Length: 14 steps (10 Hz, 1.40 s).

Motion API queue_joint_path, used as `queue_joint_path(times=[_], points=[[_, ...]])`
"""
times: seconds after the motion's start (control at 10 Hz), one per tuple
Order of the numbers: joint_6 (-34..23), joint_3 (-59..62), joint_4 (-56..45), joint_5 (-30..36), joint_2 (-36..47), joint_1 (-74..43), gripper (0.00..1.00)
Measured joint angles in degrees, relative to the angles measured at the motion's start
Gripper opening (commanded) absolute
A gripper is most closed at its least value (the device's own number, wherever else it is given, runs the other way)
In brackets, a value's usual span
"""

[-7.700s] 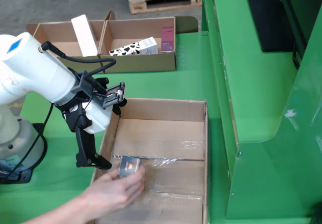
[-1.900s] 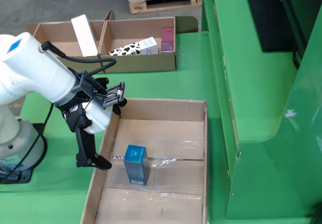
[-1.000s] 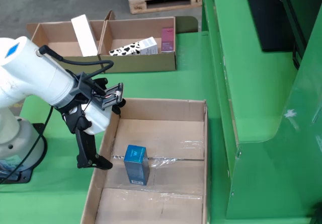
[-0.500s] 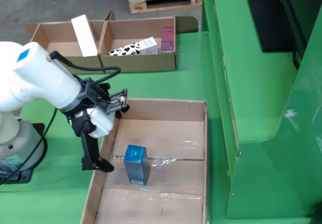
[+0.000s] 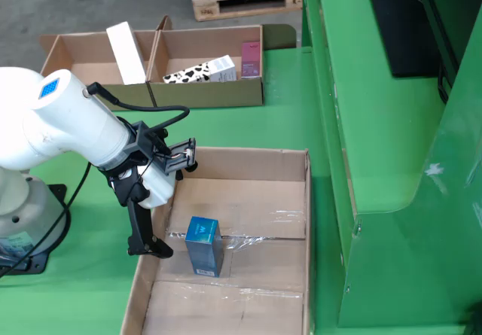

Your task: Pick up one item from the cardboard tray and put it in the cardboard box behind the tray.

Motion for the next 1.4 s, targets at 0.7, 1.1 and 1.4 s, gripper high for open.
queue_joint_path(times=[0.7, 1.1, 1.4], points=[[1.14, -1.14, 5.36, -0.27, -4.75, 1.58, 1.0], [2.55, -1.84, 7.12, -1.15, -6.68, 3.25, 1.0], [3.16, -2.37, 7.73, -1.32, -7.65, 4.13, 1.0]])
